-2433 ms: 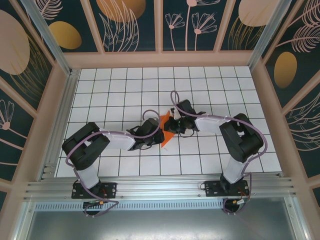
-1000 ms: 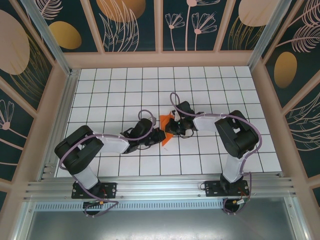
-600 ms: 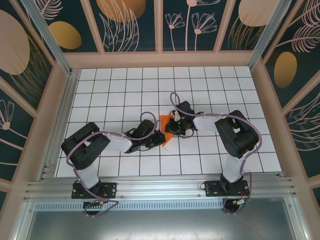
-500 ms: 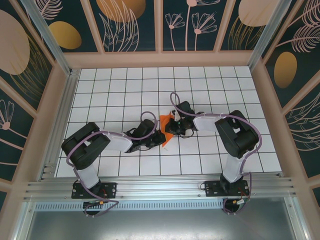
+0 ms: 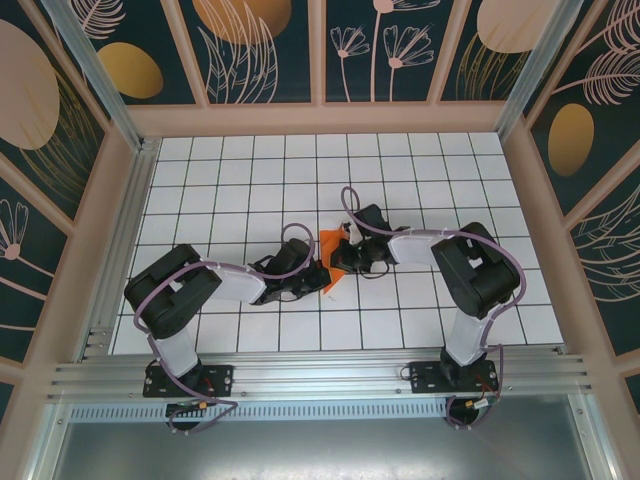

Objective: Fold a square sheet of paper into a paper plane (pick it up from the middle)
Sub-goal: Fourth fold the wing at the center of the table.

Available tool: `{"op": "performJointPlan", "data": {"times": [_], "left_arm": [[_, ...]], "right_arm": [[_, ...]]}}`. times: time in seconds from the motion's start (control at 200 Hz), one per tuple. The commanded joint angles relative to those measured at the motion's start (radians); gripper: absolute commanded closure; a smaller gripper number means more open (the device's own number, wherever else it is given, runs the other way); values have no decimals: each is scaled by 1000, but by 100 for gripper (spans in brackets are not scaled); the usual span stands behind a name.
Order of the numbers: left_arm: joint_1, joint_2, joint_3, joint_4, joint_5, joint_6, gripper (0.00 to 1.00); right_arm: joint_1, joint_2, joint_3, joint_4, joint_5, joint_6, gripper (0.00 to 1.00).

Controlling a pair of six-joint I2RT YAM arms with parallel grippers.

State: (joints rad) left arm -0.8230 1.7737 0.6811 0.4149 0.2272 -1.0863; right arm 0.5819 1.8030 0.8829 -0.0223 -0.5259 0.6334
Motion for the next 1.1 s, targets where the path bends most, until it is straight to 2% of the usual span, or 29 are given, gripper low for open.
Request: {"op": "performJointPlan", "data": {"times": [0.0,0.525,1.096], "left_arm": [[0,26,-2,-70,-28,2,100],[-1,26,-43,-95,4,15,100],[-18,33,-81,-82,21,9,100]], "right_arm": [[8,12,-18,16,-25,-17,98],[-29,90,112,-70,71,-72,98],[-126,167,221,-91,53,-157,97]]}}
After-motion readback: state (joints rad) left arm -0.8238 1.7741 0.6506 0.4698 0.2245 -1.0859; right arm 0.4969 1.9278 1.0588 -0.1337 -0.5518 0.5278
